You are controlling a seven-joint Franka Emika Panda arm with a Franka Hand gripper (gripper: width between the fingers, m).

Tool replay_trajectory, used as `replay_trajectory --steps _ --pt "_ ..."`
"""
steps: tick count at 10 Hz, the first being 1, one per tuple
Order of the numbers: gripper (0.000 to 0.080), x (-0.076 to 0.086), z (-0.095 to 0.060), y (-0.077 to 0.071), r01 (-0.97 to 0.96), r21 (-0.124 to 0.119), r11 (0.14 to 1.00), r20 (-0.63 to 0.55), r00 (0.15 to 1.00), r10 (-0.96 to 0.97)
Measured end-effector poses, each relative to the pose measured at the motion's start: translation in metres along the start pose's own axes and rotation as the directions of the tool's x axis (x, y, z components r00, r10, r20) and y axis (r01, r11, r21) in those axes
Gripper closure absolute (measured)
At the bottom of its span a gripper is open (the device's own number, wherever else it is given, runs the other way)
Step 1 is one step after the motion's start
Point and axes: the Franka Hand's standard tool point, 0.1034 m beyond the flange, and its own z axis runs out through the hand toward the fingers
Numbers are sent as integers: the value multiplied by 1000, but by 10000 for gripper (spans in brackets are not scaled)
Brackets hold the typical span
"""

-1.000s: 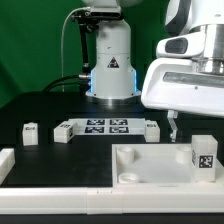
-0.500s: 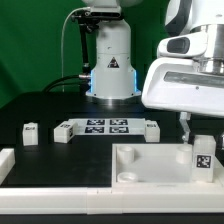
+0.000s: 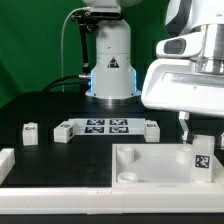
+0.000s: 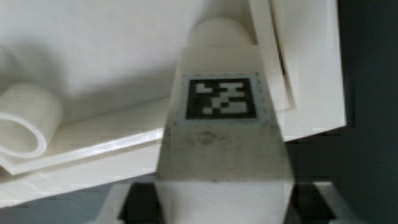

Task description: Assemble one leg

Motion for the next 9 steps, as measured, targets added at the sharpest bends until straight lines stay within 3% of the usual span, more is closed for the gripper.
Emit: replay_trajectory --steps 2,4,6,7,8,9 --pt "501 5 2 14 -201 -53 978 -26 980 200" --pt "491 10 4 28 -370 -90 925 -52 929 366" --pt "484 12 4 36 -449 -102 888 -88 893 442" --pt "422 12 4 36 -456 -102 884 -88 889 449" --pt "287 12 4 36 -454 -101 885 -88 890 447" --pt "287 12 4 36 -454 -101 885 -88 890 447"
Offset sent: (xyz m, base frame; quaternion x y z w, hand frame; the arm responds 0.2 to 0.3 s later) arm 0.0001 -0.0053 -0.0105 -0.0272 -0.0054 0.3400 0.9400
